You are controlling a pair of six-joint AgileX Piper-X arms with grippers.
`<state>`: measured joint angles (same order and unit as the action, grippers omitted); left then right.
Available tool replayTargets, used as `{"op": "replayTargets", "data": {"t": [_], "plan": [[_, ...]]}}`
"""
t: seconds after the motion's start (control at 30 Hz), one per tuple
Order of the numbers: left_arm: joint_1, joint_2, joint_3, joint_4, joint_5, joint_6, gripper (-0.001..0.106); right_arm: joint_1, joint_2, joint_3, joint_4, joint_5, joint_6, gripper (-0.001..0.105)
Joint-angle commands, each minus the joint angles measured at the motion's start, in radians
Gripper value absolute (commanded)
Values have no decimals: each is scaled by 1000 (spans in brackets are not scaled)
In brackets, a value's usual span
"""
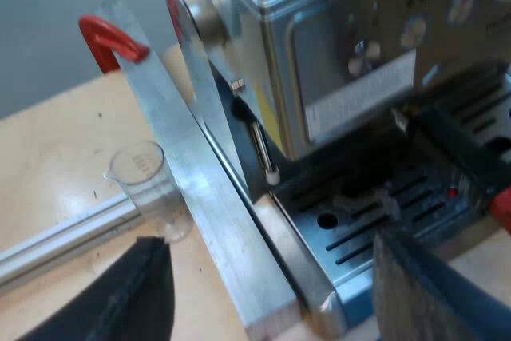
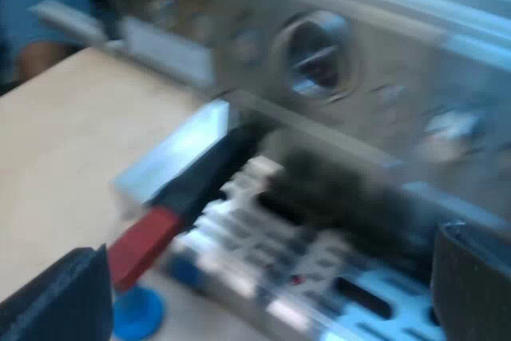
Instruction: Put the handle in the coffee machine
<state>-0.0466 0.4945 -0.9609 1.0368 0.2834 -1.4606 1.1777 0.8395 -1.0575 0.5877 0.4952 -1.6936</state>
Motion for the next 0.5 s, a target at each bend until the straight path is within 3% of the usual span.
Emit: {"op": "replayTargets", "data": {"t": [0.03, 0.13, 0.3, 0.33, 0.5], "plan": [[1, -2, -47, -66, 7, -27, 57, -34, -9, -75, 92, 46, -7, 81], [1, -4, -75, -131, 32, -27, 57, -75, -9, -107, 127, 39, -7, 81], [1, -4, -76, -134, 36, -84, 57, -185, -9, -152, 176, 31, 4, 81], [1, -7, -76, -126, 43, -84, 57, -372, -9, -175, 253, -181, 25, 81], [1, -10, -84, -116, 48, -84, 57, -588, -9, -175, 366, -255, 37, 81]]}}
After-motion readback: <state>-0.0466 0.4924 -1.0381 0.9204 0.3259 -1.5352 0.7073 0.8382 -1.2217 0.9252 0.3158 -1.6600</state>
